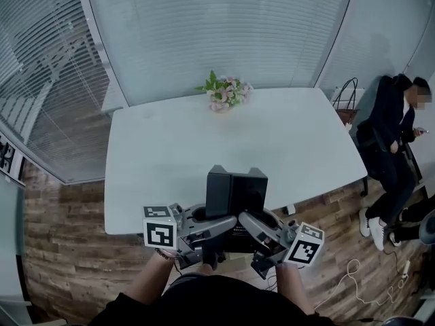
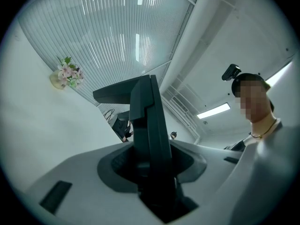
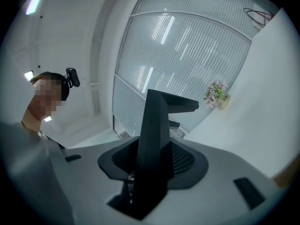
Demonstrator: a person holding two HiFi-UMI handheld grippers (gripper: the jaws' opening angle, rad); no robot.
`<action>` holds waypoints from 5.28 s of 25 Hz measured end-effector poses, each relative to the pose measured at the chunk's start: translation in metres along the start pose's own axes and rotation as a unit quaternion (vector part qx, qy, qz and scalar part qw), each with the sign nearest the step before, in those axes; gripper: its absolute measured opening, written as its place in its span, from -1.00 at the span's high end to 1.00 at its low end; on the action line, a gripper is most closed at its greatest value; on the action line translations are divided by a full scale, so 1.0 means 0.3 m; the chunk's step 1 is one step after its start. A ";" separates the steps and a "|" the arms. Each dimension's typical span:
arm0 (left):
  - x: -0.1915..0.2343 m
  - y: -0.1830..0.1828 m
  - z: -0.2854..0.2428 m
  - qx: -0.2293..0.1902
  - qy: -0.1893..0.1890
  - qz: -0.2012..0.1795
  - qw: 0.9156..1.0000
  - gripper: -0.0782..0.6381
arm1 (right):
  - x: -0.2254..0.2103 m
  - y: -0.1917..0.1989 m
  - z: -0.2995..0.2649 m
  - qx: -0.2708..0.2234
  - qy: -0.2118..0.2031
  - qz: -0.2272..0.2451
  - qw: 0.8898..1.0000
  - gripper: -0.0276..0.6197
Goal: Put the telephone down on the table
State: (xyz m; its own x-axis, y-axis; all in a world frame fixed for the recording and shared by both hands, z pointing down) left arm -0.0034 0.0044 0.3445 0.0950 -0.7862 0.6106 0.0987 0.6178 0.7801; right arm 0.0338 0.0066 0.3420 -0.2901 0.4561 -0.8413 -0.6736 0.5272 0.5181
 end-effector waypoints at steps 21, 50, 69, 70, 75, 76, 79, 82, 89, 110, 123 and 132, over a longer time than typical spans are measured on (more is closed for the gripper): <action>0.287 -0.224 0.016 0.007 0.009 0.012 1.000 0.25 | -0.164 -0.182 -0.266 -0.012 0.011 -0.006 1.000 0.40; 0.412 -0.285 -0.075 -0.045 -0.055 -0.001 0.997 0.25 | -0.272 -0.322 -0.313 0.069 -0.028 -0.019 0.997 0.40; 0.496 -0.300 -0.173 -0.065 -0.095 0.003 0.993 0.25 | -0.367 -0.418 -0.299 0.109 -0.043 -0.039 0.992 0.40; 0.502 -0.297 -0.173 -0.066 -0.095 0.005 0.993 0.25 | -0.373 -0.418 -0.300 0.110 -0.042 -0.040 0.992 0.40; 0.532 -0.278 -0.170 -0.067 -0.099 0.015 0.993 0.25 | -0.407 -0.408 -0.304 0.119 -0.038 -0.047 0.991 0.40; 0.538 -0.273 -0.169 -0.066 -0.101 0.016 0.993 0.25 | -0.415 -0.406 -0.304 0.121 -0.038 -0.049 0.991 0.40; 0.559 -0.260 -0.167 -0.064 -0.105 0.022 0.992 0.25 | -0.438 -0.400 -0.306 0.124 -0.036 -0.057 0.990 0.40; 0.580 -0.250 -0.163 -0.066 -0.106 0.031 0.992 0.25 | -0.461 -0.394 -0.313 0.128 -0.033 -0.061 0.989 0.40; 0.635 -0.209 -0.151 -0.063 -0.117 0.046 0.990 0.25 | -0.528 -0.365 -0.319 0.137 -0.030 -0.080 0.987 0.40; 0.783 -0.112 -0.129 -0.060 -0.134 0.091 0.985 0.25 | -0.701 -0.307 -0.334 0.158 -0.004 -0.118 0.980 0.40; 0.840 -0.064 -0.115 -0.056 -0.147 0.118 0.980 0.25 | -0.772 -0.273 -0.338 0.167 0.010 -0.145 0.975 0.40; 0.870 -0.039 -0.112 -0.062 -0.147 0.139 0.977 0.25 | -0.809 -0.256 -0.337 0.171 0.025 -0.165 0.971 0.40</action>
State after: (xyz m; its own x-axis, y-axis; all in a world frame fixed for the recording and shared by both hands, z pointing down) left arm 0.0534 -0.2075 0.4902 -0.1517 -0.5468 0.8234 0.2302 0.7906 0.5674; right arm 0.0872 -0.2170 0.4909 -0.1347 0.1916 -0.9722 -0.4723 0.8501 0.2330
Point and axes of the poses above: the fingertips, and each gripper's own axes: z backward along the fingers, x to its left, y out of its underside, the point moved 1 cm from there along z, backward along the fingers, and after that the axes turned 10 degrees about -z, right-handed, at the moved point
